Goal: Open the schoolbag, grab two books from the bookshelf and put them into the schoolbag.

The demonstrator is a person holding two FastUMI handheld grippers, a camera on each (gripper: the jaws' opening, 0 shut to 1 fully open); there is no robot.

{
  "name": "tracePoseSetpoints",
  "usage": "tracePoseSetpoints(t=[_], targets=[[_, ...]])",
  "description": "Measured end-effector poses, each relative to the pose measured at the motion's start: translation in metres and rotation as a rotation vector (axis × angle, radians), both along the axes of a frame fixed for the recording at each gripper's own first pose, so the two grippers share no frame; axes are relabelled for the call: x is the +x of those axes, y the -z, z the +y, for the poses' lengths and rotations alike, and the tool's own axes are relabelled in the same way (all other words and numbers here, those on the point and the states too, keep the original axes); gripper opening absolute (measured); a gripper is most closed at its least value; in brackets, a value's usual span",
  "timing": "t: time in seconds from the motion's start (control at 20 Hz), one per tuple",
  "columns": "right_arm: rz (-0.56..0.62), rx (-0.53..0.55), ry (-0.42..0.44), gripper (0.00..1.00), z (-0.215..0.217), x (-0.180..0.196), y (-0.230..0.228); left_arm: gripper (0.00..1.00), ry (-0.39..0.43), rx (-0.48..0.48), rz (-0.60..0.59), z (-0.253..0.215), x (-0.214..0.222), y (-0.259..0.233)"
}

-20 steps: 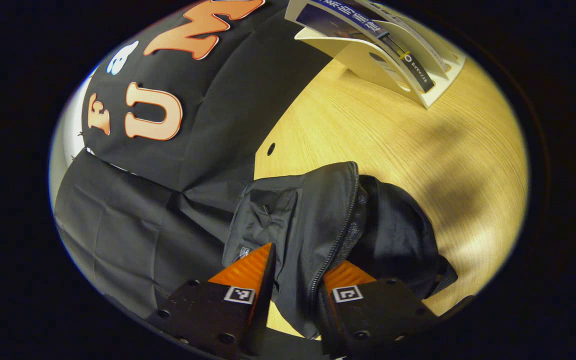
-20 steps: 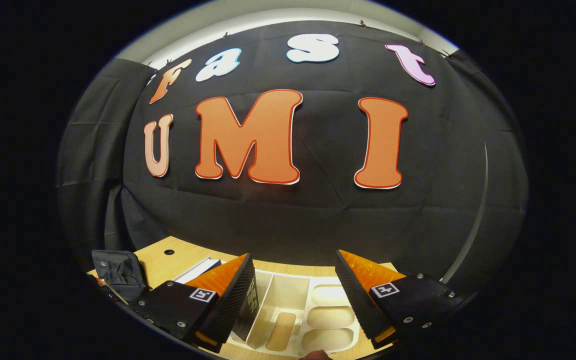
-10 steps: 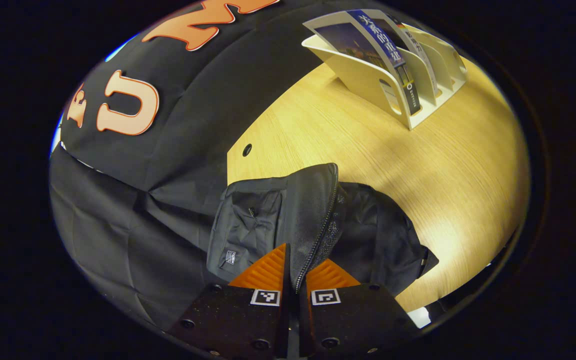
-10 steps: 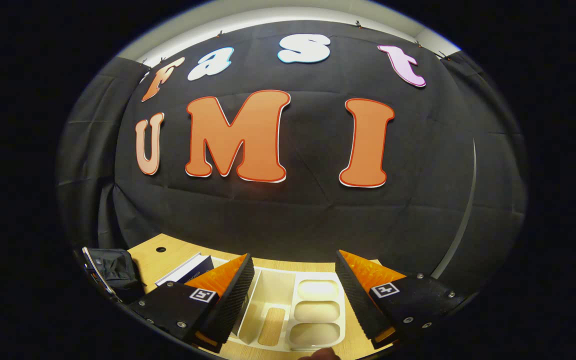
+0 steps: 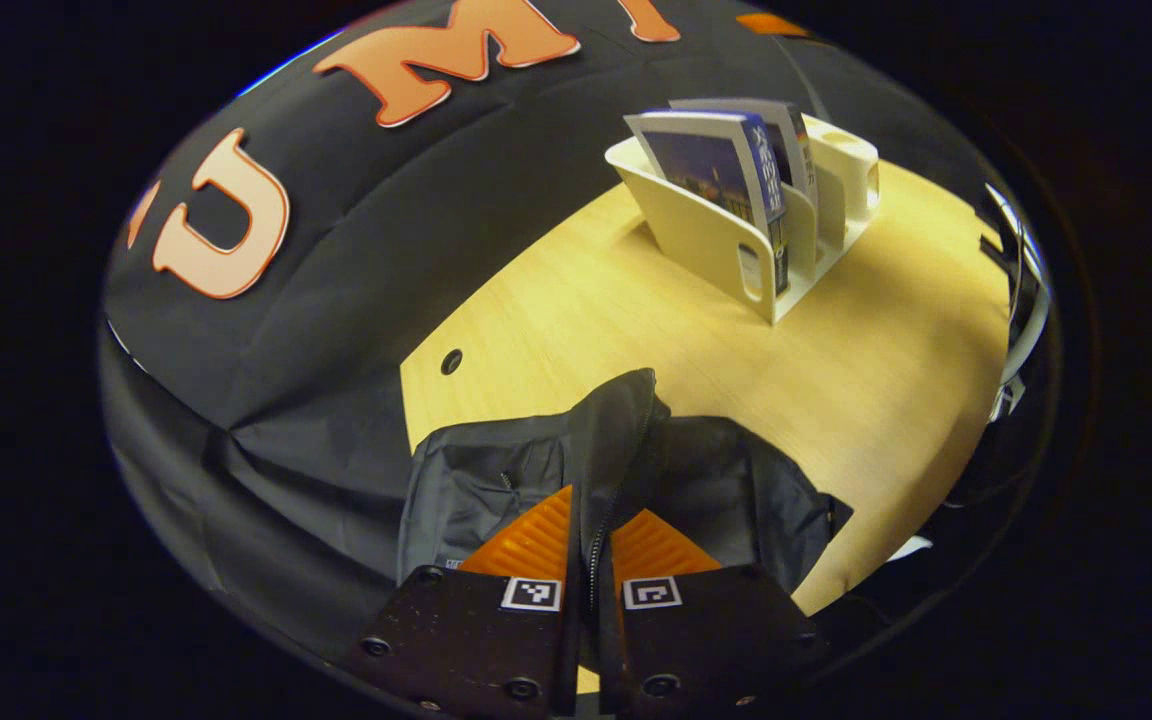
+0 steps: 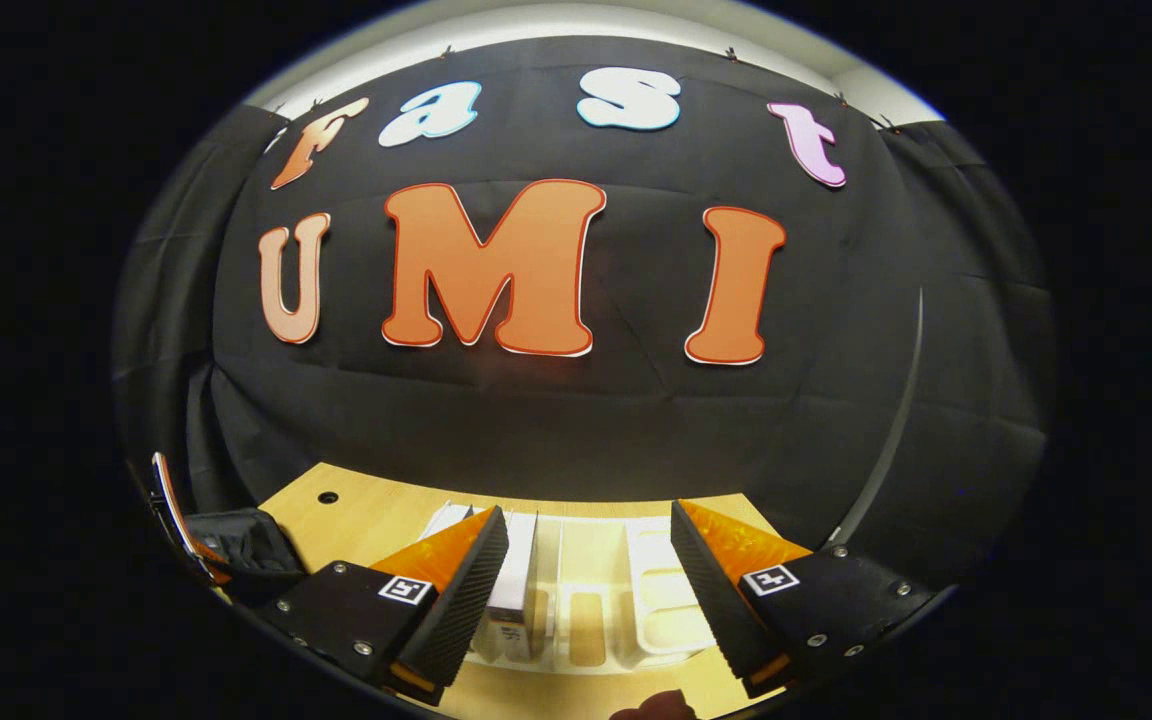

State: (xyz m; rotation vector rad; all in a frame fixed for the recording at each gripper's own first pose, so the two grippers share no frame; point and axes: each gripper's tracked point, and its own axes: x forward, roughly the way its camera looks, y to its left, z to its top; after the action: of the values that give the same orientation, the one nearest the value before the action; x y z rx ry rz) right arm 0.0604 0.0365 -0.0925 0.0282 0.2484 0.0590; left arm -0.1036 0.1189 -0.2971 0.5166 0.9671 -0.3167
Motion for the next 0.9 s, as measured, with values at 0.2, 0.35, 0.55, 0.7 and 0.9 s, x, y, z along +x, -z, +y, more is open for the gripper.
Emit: tracePoseSetpoints(t=[0.2,0.35,0.55,0.7,0.9], targets=[[0.012,-0.111,0.072,0.96,0.021,-0.025,-0.015,0.08,0.049,-0.141,-0.007,0.015,0.004,-0.009],[0.085,-0.153,0.06,0.96,0.049,-0.038,-0.007,0.08,0.073,-0.23,0.005,0.026,0.006,-0.021],[0.208,-0.158,-0.047,0.97,0.092,-0.039,0.014,0.09,0.062,-0.338,0.029,0.031,0.011,-0.042],[0.3,-0.167,-0.139,0.97,0.118,-0.026,0.032,0.12,0.033,-0.393,0.04,0.033,0.014,-0.056],[0.456,-0.189,-0.23,0.97,0.134,-0.005,0.061,0.14,0.002,-0.418,0.048,0.036,0.016,-0.071]])
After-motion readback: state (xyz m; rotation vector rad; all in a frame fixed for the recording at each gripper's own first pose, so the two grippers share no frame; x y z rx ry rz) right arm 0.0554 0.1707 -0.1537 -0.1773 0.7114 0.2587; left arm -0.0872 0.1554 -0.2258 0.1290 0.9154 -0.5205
